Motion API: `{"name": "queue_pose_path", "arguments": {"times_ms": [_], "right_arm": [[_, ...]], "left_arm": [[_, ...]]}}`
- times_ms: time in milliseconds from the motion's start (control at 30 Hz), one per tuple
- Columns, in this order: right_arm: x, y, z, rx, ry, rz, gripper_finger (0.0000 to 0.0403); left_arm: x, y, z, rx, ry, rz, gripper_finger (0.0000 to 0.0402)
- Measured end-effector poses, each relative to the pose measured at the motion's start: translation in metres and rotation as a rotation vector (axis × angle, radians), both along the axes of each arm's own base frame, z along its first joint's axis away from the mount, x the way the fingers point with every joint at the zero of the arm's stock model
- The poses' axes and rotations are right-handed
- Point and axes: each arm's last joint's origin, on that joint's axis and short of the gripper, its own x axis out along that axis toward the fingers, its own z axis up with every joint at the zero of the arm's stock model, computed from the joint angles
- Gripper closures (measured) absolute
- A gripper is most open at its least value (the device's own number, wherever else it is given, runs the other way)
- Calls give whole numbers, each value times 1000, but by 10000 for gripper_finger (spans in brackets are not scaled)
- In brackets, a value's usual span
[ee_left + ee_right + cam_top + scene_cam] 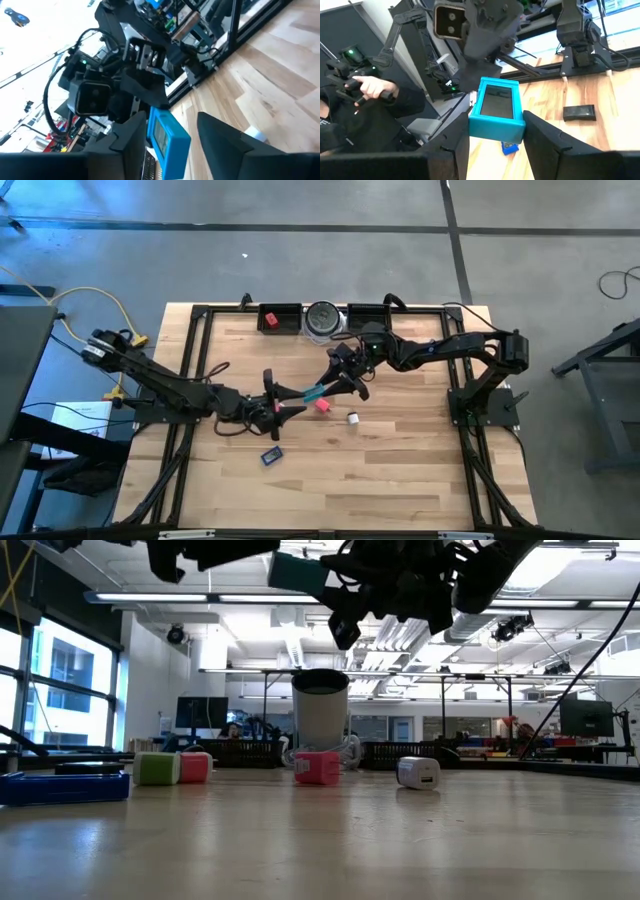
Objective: Pick & Place Office items
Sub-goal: Put the light blue digital clock into the right black basket
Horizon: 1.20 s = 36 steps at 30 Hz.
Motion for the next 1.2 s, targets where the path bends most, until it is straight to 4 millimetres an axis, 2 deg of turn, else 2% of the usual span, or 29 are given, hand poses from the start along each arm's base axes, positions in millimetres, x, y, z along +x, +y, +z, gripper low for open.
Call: {"name": "queue_pose_path", "arguments": {"times_ms": [267, 800, 1200], "right_arm": [[-2, -10, 0, -7, -4, -29, 264], [-29, -78, -2, -45, 20, -157, 264], [-46, -103, -21, -157, 176, -329, 264]], "left_arm": [[-8, -14, 5, -4, -40, 95, 210], [-15, -17, 1, -61, -19, 306, 210], [-15, -16, -7, -96, 19, 345, 210]]}}
